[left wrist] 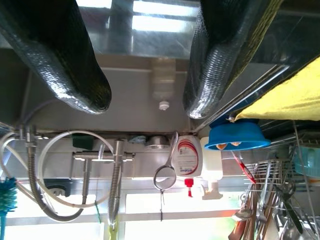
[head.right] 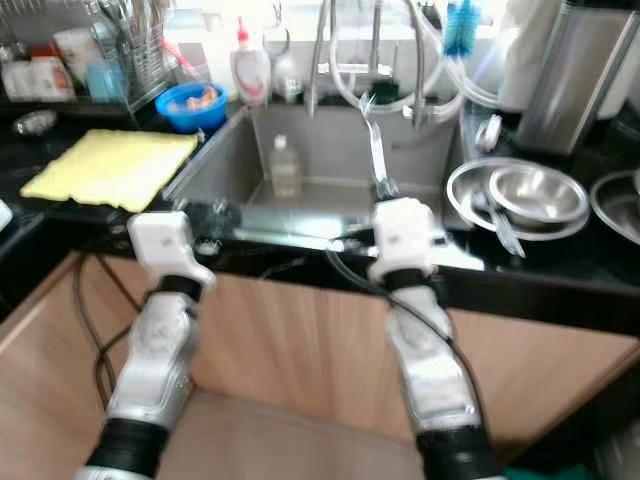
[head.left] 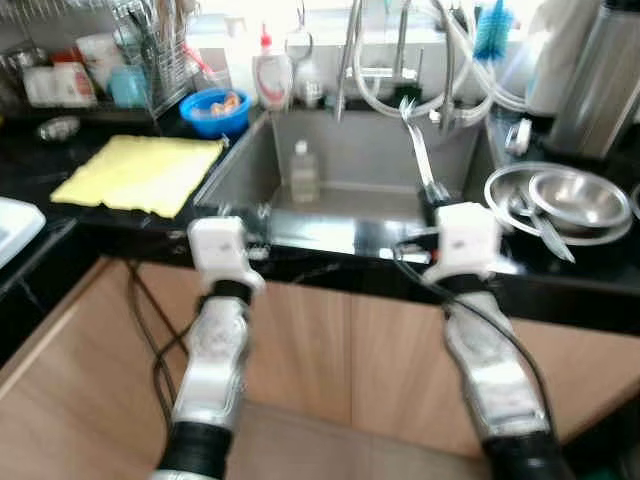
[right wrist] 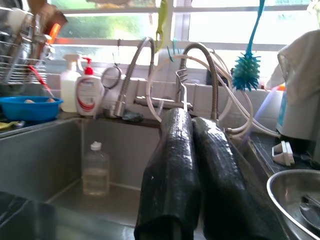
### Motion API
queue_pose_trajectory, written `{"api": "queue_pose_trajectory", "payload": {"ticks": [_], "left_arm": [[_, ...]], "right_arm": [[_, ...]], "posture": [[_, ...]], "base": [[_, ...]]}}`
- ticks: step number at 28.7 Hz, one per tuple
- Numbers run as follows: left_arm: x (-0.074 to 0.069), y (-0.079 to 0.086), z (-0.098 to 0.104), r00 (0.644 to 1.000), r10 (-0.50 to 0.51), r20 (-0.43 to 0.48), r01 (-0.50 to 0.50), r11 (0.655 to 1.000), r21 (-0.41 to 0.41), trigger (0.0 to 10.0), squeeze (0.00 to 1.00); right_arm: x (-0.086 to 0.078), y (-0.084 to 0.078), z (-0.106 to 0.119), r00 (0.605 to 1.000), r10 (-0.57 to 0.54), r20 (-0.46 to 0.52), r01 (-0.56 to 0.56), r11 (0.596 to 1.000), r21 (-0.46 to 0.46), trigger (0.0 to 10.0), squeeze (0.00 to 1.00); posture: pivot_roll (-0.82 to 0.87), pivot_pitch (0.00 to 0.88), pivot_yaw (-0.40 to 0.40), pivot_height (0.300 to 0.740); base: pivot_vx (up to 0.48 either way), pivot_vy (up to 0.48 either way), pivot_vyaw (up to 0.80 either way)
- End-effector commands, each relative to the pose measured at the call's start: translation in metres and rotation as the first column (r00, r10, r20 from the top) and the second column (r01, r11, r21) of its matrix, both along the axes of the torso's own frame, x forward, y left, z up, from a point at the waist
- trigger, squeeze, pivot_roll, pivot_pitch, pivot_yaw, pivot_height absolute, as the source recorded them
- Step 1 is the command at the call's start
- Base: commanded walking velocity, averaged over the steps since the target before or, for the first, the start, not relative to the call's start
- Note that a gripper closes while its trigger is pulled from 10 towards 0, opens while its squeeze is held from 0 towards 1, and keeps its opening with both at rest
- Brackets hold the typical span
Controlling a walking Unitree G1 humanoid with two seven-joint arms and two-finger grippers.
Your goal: Kitchen organization
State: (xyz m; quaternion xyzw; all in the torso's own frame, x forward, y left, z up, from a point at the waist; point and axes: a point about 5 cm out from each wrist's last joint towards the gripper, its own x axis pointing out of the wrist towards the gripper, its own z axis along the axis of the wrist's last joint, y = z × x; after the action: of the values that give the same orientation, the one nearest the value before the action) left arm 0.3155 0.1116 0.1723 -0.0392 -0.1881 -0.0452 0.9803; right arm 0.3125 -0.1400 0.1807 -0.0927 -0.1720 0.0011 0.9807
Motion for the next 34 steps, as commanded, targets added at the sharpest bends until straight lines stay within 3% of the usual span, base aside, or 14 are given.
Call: {"api": "queue_pose_trajectory", "payload": {"ticks": [1,15,21,27,31,34], "left_arm": [[0.001,0.009,0.0,1.0,0.023,0.007,-0.023,1.0,0.01,10.0,0.0],[0.004,0.01,0.003,1.0,0.025,0.012,-0.025,1.0,0.016,10.0,0.0],[0.005,0.012,0.002,0.999,0.043,0.005,-0.043,0.999,0.02,10.0,0.0],[0.007,0.012,0.003,0.999,0.039,0.003,-0.039,0.999,0.019,10.0,0.0],[0.007,0.011,0.002,0.999,0.034,0.0,-0.034,0.999,0.017,10.0,0.0],[0.006,0.009,0.002,1.0,0.03,-0.001,-0.03,0.999,0.015,10.0,0.0]], "right_arm": [[0.0,0.01,0.005,0.999,0.029,0.013,-0.029,1.0,0.01,10.0,0.0],[0.005,0.009,0.003,1.0,0.022,-0.022,-0.022,1.0,0.005,10.0,0.0],[0.006,0.023,0.003,0.991,0.12,-0.062,-0.12,0.993,0.003,10.0,0.0],[0.012,0.028,0.002,0.981,0.139,-0.134,-0.142,0.99,-0.016,10.0,0.0],[0.014,0.038,0.001,0.956,0.216,-0.199,-0.232,0.971,-0.06,10.0,0.0],[0.015,0.039,-0.002,0.947,0.218,-0.237,-0.237,0.97,-0.058,10.0,0.0]], "posture": [[-0.18,0.0,0.072,0.74],[-0.18,0.0,0.071,0.74],[-0.17,0.0,0.071,0.74],[-0.17,0.0,0.069,0.74],[-0.18,0.0,0.069,0.74],[-0.18,0.0,0.067,0.74]], "base": [[0.3,0.0,0.0],[0.303,0.0,0.0],[0.0,0.0,0.0],[0.0,0.0,0.0],[0.0,0.0,0.0],[0.0,0.0,0.0]]}}
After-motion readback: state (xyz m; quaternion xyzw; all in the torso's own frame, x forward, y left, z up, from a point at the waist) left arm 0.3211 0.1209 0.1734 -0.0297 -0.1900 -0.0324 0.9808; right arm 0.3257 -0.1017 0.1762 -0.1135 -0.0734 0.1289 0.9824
